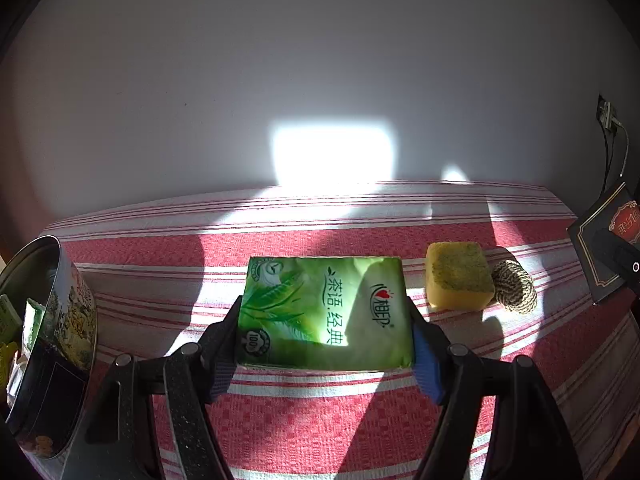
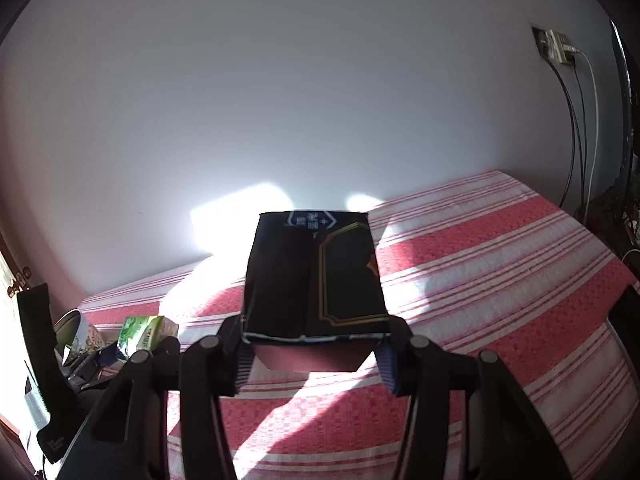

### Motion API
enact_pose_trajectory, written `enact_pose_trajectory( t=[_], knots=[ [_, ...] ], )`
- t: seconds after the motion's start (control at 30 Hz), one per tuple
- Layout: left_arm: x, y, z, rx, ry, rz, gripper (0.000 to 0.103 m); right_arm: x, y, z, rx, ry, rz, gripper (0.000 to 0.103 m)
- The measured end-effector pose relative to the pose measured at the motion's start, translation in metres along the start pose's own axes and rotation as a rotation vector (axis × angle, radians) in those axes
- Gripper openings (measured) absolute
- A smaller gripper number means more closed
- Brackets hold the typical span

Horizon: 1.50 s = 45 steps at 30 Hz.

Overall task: Organize objects
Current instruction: 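Carry the tissue pack and black box over the tin and release both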

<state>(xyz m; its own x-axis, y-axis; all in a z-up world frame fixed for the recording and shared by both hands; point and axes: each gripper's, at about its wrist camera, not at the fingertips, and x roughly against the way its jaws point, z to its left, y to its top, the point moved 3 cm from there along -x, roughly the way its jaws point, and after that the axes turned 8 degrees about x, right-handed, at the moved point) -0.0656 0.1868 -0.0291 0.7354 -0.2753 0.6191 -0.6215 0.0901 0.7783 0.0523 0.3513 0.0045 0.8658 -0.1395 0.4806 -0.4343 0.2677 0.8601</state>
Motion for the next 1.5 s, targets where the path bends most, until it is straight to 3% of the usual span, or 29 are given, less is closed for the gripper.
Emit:
enact_pose_trajectory(
  t=[0.57, 1.17, 1.5],
  knots=[
    [0.09, -0.003, 0.105, 0.057, 0.116, -0.108, 0.074, 0.028, -0.002, 0.139, 0.106, 0.177, -0.027, 0.051],
    [0.129, 0.001, 0.238, 0.167, 0.299, -0.162, 0.074, 0.011, -0.006, 0.284, 0.242, 0.343, -0.02, 0.051],
    [0.135, 0.003, 0.296, 0.244, 0.376, -0.165, 0.074, -0.004, -0.014, 0.342, 0.324, 0.388, -0.007, 0.051]
  ],
)
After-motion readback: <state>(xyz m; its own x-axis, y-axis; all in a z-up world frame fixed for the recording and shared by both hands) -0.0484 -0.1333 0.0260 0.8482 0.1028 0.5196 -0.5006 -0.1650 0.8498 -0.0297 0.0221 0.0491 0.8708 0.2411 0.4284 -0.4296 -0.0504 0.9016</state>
